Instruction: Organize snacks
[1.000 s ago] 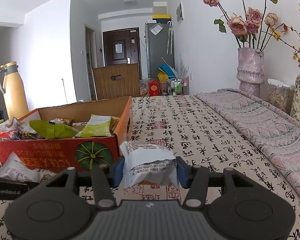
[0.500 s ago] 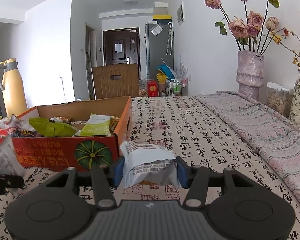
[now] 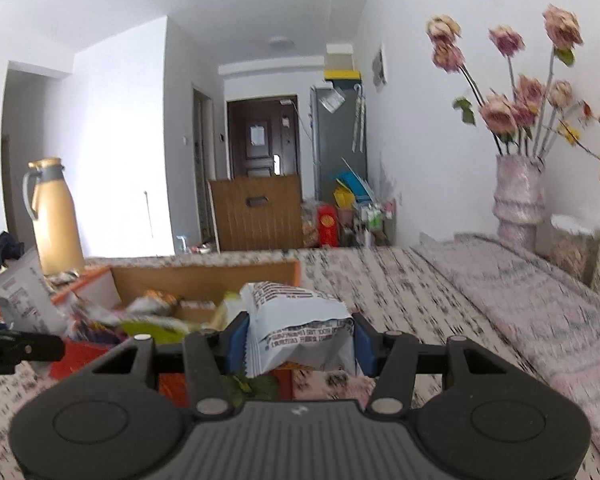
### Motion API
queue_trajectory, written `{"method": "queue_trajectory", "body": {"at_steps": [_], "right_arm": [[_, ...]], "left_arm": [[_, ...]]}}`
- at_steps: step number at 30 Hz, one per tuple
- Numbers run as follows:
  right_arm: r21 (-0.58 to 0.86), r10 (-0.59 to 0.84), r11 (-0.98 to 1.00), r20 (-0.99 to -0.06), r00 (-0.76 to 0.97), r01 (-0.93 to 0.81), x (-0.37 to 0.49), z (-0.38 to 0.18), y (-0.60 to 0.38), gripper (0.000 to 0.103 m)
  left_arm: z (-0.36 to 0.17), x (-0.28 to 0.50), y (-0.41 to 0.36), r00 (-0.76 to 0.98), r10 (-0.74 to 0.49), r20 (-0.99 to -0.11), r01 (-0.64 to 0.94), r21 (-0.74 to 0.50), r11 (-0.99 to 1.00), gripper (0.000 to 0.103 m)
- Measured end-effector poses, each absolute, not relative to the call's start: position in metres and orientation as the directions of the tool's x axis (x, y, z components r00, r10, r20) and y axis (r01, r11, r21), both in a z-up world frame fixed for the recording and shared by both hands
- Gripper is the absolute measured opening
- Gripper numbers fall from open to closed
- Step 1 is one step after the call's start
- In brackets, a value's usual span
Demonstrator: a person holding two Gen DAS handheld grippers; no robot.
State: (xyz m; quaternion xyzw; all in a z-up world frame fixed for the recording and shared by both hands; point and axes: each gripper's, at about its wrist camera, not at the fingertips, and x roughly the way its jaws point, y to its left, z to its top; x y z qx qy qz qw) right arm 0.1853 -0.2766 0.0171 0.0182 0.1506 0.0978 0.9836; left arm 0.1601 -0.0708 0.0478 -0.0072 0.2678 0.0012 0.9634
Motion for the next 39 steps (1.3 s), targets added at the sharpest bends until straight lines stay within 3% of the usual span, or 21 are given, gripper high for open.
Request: {"method": "queue_trajectory", "body": {"at_steps": [9,19,21,23,24,25,28,30,39], "right_arm": [[0.092,0.250,0.968,-0.259,0.933,-0.234,0.219,0.042,-0.239,0.052],[0.080,0.261,0.965,-0.359,0.896,-0.249,0.278,0.038,-0.197,0.053],[0.075,0.255,0.966,-0.386,0.886,-0.246,0.287,0.034,-0.193,0.056],[0.074,0.249,0.968,-0.404,0.880,-0.240,0.290,0.030,-0.191,0.062],[0.076,0.246,0.969,-0.407,0.880,-0.236,0.290,0.028,-0.192,0.072],[0.082,0.243,0.970,-0.409,0.880,-0.230,0.290,0.027,-0.193,0.082],[0.100,0.246,0.969,-0.401,0.883,-0.224,0.286,0.026,-0.198,0.099],[0.106,0.243,0.970,-0.397,0.885,-0.219,0.282,0.027,-0.202,0.102],[0.139,0.259,0.965,-0.373,0.891,-0.223,0.233,0.031,-0.221,0.103]], "left_arm": [[0.072,0.190,-0.052,0.898,0.035,-0.439,-0.046,-0.015,0.999,0.021],[0.066,0.246,-0.027,0.878,0.081,-0.473,-0.102,-0.020,0.995,0.023],[0.062,0.254,-0.018,0.868,0.089,-0.489,-0.116,-0.025,0.993,0.032],[0.059,0.256,-0.009,0.864,0.107,-0.492,-0.141,-0.034,0.989,0.069],[0.059,0.256,-0.005,0.866,0.119,-0.485,-0.156,-0.037,0.987,0.080],[0.059,0.254,0.000,0.868,0.136,-0.477,-0.178,-0.044,0.983,0.101],[0.062,0.247,0.011,0.875,0.128,-0.467,-0.183,-0.074,0.980,0.103],[0.064,0.242,0.015,0.877,0.123,-0.465,-0.178,-0.076,0.981,0.103],[0.065,0.191,0.018,0.904,0.074,-0.422,-0.118,-0.078,0.990,0.103]]}}
